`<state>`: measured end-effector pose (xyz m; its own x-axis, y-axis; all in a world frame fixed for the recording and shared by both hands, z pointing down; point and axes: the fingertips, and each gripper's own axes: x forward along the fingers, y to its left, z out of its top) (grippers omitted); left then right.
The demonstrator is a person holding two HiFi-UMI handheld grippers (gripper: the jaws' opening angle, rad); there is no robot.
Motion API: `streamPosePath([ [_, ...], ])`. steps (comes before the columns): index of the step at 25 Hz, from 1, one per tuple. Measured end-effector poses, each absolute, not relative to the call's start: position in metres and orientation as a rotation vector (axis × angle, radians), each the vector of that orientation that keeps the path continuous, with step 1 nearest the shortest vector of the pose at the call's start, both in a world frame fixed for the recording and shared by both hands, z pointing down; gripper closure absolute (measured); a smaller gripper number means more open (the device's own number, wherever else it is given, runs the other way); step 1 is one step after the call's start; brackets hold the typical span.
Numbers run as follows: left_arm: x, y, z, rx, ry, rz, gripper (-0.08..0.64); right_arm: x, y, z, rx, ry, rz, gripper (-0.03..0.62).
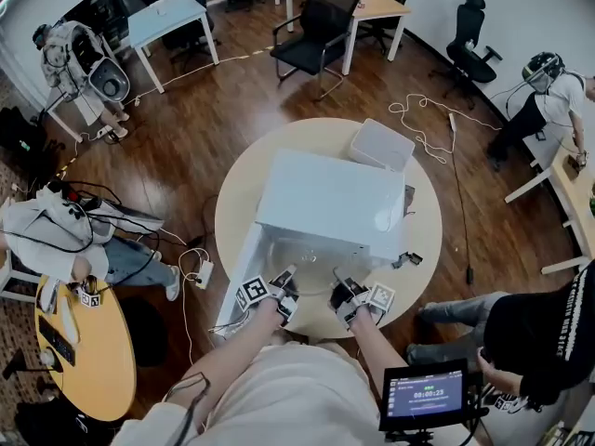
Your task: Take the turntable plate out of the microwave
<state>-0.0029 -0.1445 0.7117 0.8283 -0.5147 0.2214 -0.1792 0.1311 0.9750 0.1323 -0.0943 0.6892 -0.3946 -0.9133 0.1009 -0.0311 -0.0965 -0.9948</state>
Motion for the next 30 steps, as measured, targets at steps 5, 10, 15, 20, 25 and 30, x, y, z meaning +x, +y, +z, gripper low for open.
streamPosePath([
  [5, -0.005, -0.137, 0.706, 1.428, -0.555, -0.287, 0.507, 0.131, -0.085, 0.685, -1.054, 1.456, -1.571, 0.560],
  [10, -0.012, -0.124, 0.706, 1.404, -0.544, -0.283, 0.511, 0.123, -0.075, 0.684, -1.042, 1.450, -1.591, 0.560],
  [15, -0.012, -0.115, 0.702, 1.390, -0.529, -0.282, 0.515, 0.122, -0.065, 0.683, -1.021, 1.426, -1.608, 0.560],
  [20, -0.015, -0.110, 0.695, 1.401, -0.523, -0.299, 0.517, 0.121, -0.060, 0.679, -1.025, 1.443, -1.609, 0.560],
  [25, -0.017, -0.107, 0.683, 1.434, -0.515, -0.324, 0.517, 0.118, -0.057, 0.670, -1.008, 1.437, -1.606, 0.560],
  [30, -0.015, -0.099, 0.677, 1.459, -0.505, -0.336, 0.517, 0.121, -0.047, 0.669, -0.998, 1.433, -1.605, 0.560],
])
